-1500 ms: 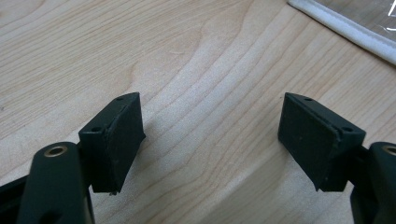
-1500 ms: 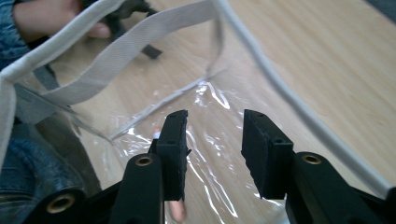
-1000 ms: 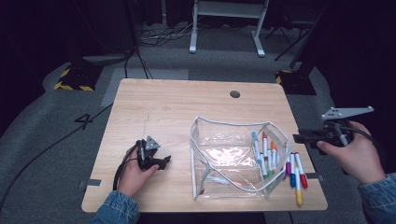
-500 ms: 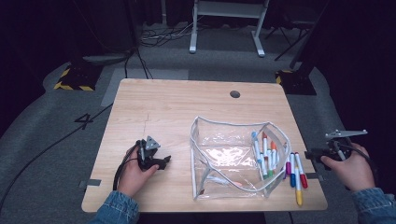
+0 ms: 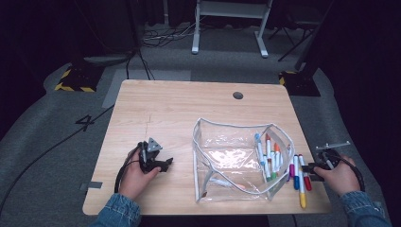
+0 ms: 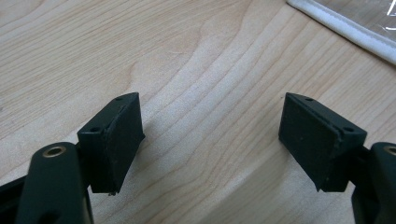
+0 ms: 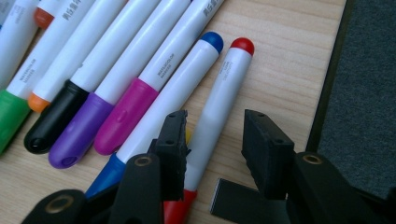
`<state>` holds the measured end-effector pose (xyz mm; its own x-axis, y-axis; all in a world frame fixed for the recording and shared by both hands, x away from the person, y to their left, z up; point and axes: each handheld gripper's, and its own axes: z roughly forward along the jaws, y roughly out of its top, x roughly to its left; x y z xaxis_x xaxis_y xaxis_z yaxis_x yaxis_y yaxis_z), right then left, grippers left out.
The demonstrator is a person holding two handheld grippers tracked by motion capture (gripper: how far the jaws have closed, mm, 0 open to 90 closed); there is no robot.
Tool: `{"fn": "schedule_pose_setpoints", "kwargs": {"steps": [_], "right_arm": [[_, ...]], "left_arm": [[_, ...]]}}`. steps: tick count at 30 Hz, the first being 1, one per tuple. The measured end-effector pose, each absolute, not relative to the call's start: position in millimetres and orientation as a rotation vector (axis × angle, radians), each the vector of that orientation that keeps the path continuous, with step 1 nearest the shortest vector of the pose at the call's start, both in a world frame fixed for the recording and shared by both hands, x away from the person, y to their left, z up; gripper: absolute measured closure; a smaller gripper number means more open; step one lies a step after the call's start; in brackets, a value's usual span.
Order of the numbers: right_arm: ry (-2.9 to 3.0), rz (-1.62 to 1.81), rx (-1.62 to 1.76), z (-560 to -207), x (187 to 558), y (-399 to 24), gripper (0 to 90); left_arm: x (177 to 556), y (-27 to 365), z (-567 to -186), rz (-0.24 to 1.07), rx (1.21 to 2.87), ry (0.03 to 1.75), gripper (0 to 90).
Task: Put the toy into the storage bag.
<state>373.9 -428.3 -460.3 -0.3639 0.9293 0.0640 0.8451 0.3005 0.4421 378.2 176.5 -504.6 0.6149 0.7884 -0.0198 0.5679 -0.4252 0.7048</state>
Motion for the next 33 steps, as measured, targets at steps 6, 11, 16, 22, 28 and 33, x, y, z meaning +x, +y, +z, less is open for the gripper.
{"fn": "schedule_pose_setpoints", "kwargs": {"steps": [6, 11, 16, 22, 28, 33], "right_arm": [[2.367, 0.551, 1.653, -467.7, 376.9, -429.7, 66.7], [2.323, 0.571, 1.738, -467.2, 379.6, -425.8, 76.7], [2.295, 0.526, 1.744, -466.8, 380.7, -425.3, 76.7], [2.266, 0.567, 1.758, -456.3, 379.2, -429.4, 76.8], [2.261, 0.636, 1.684, -422.5, 376.4, -428.9, 76.8], [2.273, 0.732, 1.591, -379.1, 371.8, -418.6, 76.8]], "left_arm": [[378.2, 176.5, -504.6, 0.413, 2.151, 1.061, 22.3], [378.2, 176.5, -504.6, 0.413, 2.152, 1.06, 22.3], [378.1, 176.3, -504.7, 0.41, 2.15, 1.061, 22.3], [378.2, 176.5, -504.6, 0.411, 2.152, 1.059, 22.3], [378.2, 176.4, -504.6, 0.412, 2.152, 1.059, 22.3], [378.2, 176.4, -504.7, 0.412, 2.152, 1.059, 22.3]]}}
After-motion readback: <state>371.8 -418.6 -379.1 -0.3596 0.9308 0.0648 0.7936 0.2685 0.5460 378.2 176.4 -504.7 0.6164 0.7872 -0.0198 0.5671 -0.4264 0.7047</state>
